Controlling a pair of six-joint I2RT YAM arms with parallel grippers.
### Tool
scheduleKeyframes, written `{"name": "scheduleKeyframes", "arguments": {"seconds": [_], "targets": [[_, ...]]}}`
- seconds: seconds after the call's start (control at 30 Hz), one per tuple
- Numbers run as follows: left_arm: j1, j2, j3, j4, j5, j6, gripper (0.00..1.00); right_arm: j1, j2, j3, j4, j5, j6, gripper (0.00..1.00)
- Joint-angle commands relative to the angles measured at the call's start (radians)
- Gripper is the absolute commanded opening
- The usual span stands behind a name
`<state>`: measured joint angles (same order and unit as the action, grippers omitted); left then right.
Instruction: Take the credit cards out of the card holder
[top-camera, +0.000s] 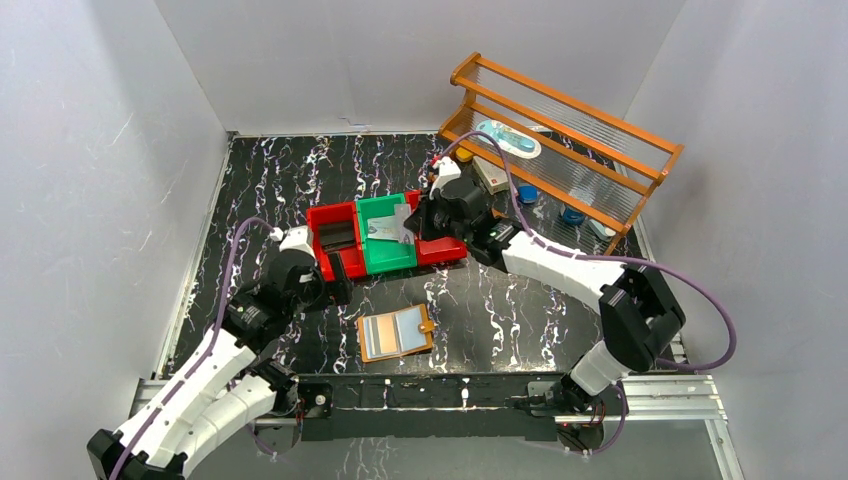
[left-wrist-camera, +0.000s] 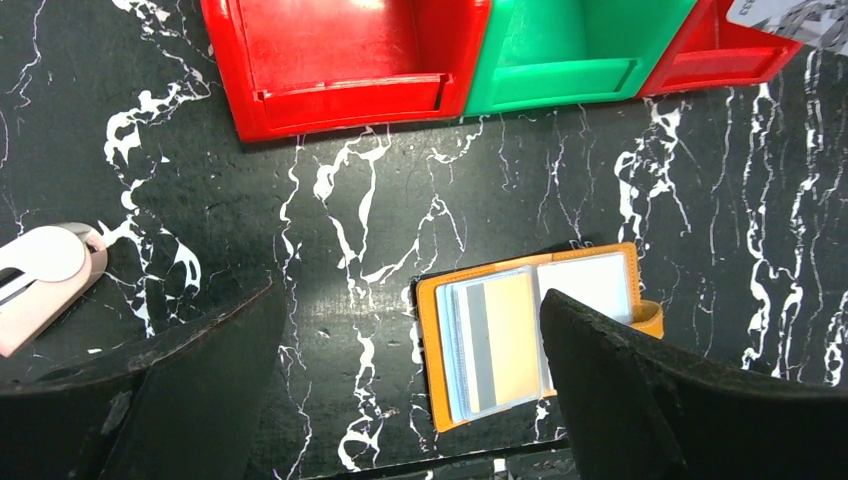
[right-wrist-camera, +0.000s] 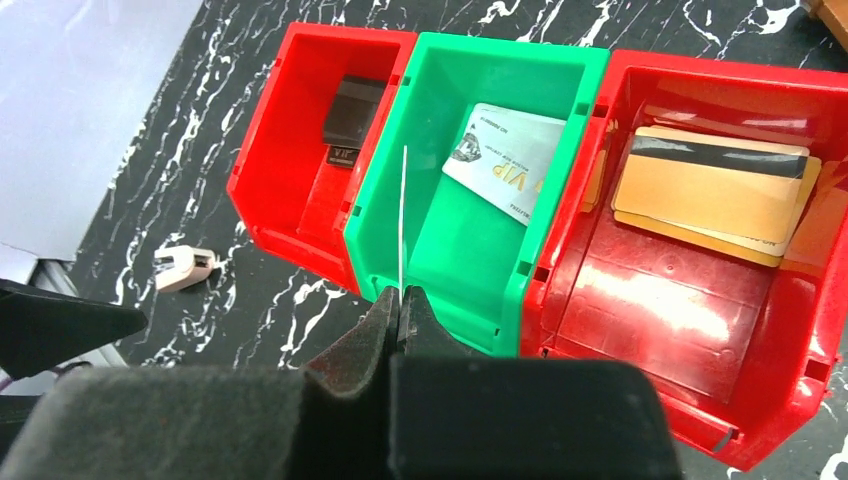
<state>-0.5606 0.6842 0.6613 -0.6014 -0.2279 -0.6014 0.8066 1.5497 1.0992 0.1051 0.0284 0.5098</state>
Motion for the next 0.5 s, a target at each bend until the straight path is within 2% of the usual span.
{"name": "scheduleKeyframes", "arguments": {"seconds": [0.0,0.17,0.3,0.47], "targets": [[0.022,0.035,0.029,-0.008,-0.018,0.003,0.98,0.000,0.024,0.056,0.013,0.019,-0.119,0.00],[0.095,0.077,0.036,-0.007,-0.037,-0.004,0.98,0.000,0.099,0.133,-0.014,-0.007,-0.206,0.00],[0.112,0.129,0.069,-0.010,-0.070,0.026,0.98,0.003,0.208,0.226,-0.056,-0.012,-0.286,0.00],[0.122,0.144,0.061,-0.003,-0.152,0.053,0.98,0.049,0.326,0.325,-0.070,0.067,-0.526,0.00]]}}
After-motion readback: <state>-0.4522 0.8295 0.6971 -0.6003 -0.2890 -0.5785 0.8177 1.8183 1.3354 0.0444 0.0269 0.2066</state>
